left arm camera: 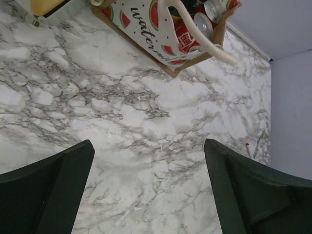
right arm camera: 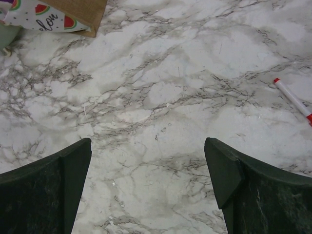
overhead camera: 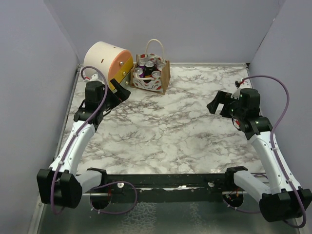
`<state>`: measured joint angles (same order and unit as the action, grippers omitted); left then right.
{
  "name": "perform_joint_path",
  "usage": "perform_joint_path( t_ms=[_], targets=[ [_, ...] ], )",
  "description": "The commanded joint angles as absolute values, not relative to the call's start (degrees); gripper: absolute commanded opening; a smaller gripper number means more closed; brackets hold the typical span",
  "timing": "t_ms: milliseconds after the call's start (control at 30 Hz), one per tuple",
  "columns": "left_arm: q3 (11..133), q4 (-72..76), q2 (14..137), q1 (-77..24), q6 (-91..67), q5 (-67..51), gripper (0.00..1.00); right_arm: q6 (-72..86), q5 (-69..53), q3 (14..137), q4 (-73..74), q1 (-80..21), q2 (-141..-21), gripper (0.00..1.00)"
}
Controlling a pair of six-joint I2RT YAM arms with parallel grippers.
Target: Take the beverage out of the canvas bag
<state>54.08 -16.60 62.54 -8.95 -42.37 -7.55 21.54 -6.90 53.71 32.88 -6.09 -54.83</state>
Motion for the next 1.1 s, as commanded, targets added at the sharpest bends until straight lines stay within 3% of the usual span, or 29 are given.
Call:
perform_joint_path(
  t_ms=[0,467,767,1067],
  targets=[
    [57.9,-6.7,66.6,-9.6,-51.8,-9.0,0.99,18.3,-4.5,53.7,28.6,-9.7,-53.8,0.99],
    [61.7,8.2,77.0,-17.9,-76.3,3.5,0.99,10.8,2.6,54.5,28.4,-24.0,-54.8,0.99],
    [76.5,-12.6,85.7,-22.6,-81.1,19.7,0.99,11.4,6.9,52.8,27.8,-24.3,-52.9,0.99],
    [91.9,-32.5,98.9,-25.6,-91.2,24.2,0.98,11.6,6.8,53.7,27.7,-24.4,-53.7,0.99]
  ],
)
